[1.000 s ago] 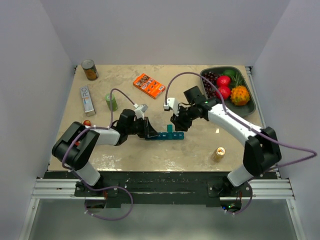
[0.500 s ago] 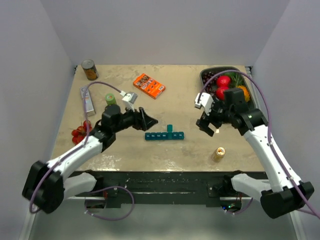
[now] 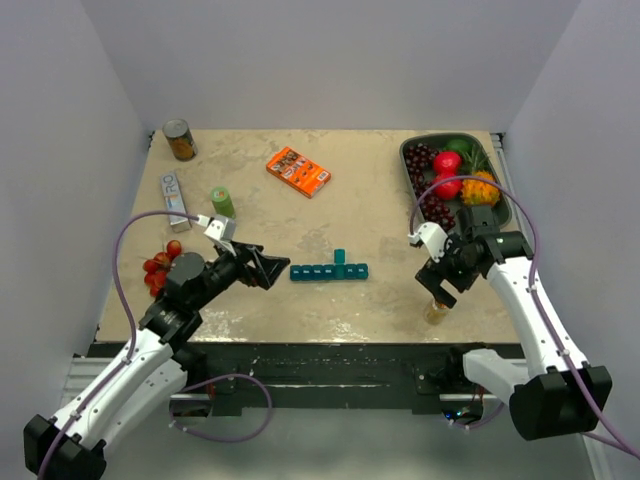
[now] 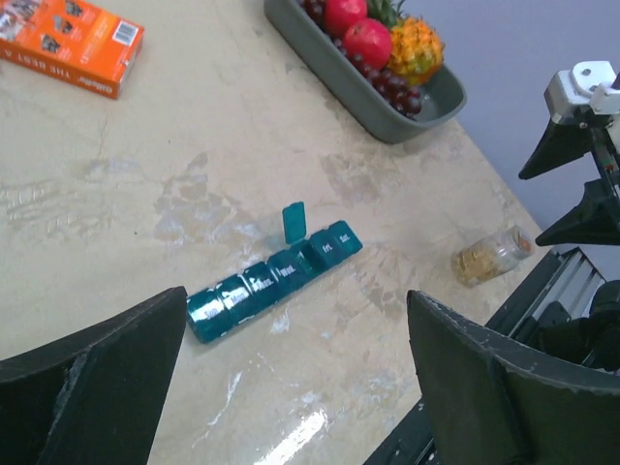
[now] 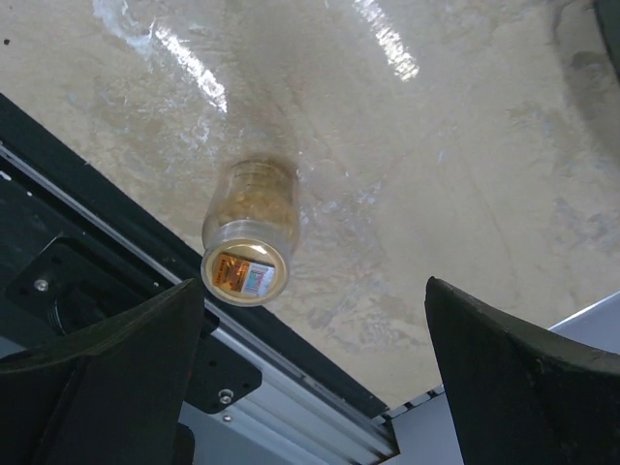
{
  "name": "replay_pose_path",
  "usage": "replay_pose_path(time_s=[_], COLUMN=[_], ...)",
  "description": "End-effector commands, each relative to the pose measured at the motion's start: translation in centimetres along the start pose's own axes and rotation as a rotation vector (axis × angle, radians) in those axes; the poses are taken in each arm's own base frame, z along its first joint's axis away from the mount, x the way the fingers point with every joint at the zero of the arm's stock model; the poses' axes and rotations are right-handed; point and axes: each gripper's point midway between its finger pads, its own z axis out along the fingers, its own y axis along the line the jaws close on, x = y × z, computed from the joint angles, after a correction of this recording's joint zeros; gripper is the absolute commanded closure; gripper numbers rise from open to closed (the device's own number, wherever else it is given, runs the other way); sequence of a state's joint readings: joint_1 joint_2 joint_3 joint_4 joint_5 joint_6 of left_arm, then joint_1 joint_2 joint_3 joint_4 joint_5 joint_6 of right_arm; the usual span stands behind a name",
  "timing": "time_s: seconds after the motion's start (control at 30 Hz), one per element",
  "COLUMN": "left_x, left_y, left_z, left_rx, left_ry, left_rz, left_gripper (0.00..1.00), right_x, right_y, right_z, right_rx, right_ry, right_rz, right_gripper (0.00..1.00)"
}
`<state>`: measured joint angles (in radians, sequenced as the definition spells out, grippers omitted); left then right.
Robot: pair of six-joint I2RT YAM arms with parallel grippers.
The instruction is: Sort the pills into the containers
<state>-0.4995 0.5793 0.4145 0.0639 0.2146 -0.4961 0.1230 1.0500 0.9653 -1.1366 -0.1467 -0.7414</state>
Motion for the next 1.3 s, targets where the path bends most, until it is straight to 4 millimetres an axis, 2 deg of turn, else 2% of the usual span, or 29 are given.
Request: replay_pose_path(time_s=[0.0,0.17,0.43,0.7,0.93,1.0,1.03,1.07,1.17,1.27], left_x=[0.9,1.1,1.8,2.0,2.3,2.5,2.5,2.5,2.7,2.8], left_y=[0.0,-0.7,-1.8,-2.5,-2.8,-3.1,-3.3,-3.6,-4.5,-5.7], left_z=[0.0,0.0,0.3,0.4,0.6,0.6,0.5,0.5,0.3,0.2], left_rx=[0.013,0.051,0.13,0.177,0.199,0.222,0.234,0.248,0.309,0.368], left_ry=[0.03,0.04,0.07,0.069,0.083,0.086,0.085,0.083,0.07,0.06], left_rz=[-0.012,-0.014,-0.019,-0.021,-0.026,-0.025,-0.024,-0.023,-0.013,0.004], left_gripper=[0.01,0.02,0.07,0.08,0.1,0.1,0.1,0.1,0.1,0.1], right_x=[1.0,1.4,1.6,2.2,2.4,2.3,2.1,2.0,0.8,-1.1], right_y=[0.9,2.3,2.2,2.3,2.5,2.4,2.3,2.2,1.5,1.3], right_z=[0.9,2.4,3.0,3.7,4.0,3.8,3.6,3.5,2.3,1.0], right_rx=[-0.058,-0.144,-0.161,-0.192,-0.213,-0.206,-0.2,-0.194,-0.176,-0.191], right_ry=[0.042,0.061,0.09,0.14,0.16,0.15,0.142,0.137,0.1,0.036], right_rz=[0.012,0.027,0.034,0.044,0.045,0.04,0.035,0.027,0.01,-0.014], right_gripper=[0.04,0.09,0.13,0.25,0.52,0.65,0.77,0.81,0.88,0.91])
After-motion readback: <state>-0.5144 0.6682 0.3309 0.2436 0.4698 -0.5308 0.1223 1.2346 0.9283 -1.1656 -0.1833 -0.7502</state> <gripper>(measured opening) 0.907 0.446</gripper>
